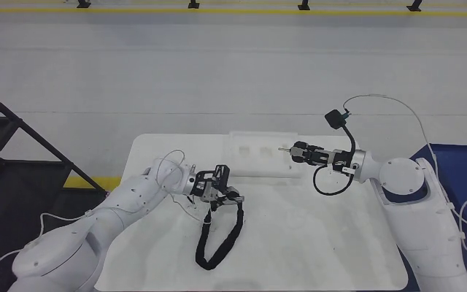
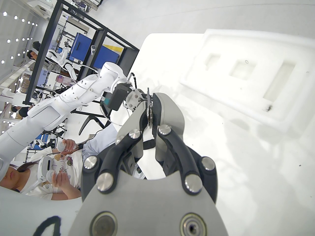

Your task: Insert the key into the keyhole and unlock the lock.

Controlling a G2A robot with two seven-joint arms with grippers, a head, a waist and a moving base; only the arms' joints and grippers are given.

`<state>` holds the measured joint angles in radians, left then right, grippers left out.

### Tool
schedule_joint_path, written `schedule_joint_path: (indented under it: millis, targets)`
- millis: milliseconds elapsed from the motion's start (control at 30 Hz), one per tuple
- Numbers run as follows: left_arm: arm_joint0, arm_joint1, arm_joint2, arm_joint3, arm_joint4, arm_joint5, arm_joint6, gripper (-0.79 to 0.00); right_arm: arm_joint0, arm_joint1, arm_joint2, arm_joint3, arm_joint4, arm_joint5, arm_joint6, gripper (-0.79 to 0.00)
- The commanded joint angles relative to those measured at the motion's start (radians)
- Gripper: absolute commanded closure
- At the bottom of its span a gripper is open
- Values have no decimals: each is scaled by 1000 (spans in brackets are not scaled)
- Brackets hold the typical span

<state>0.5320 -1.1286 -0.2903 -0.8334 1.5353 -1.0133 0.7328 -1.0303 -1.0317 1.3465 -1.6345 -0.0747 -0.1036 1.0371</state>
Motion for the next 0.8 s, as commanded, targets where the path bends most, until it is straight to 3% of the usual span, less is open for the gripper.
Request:
schedule_joint_path:
  millis: [0, 233, 400, 600, 767]
  targets:
    - [0, 16, -18, -32, -20, 1, 22, 0, -6, -1, -7, -3, 9, -4, 5, 0]
    - [6, 78, -81, -178, -65, 7, 81, 0, 26, 10, -34, -25, -7, 33, 180, 0]
    - [30, 108, -128, -275, -86, 34, 108, 0, 22, 22, 1, -98, 42, 129, 262, 0]
    - [22, 115, -149, -350, -161, 10, 84, 0, -8, 39, 63, -217, 75, 222, 323, 0]
    - [1, 105, -147, -362, -221, 1, 75, 0, -43, 53, 109, -311, 65, 214, 337, 0]
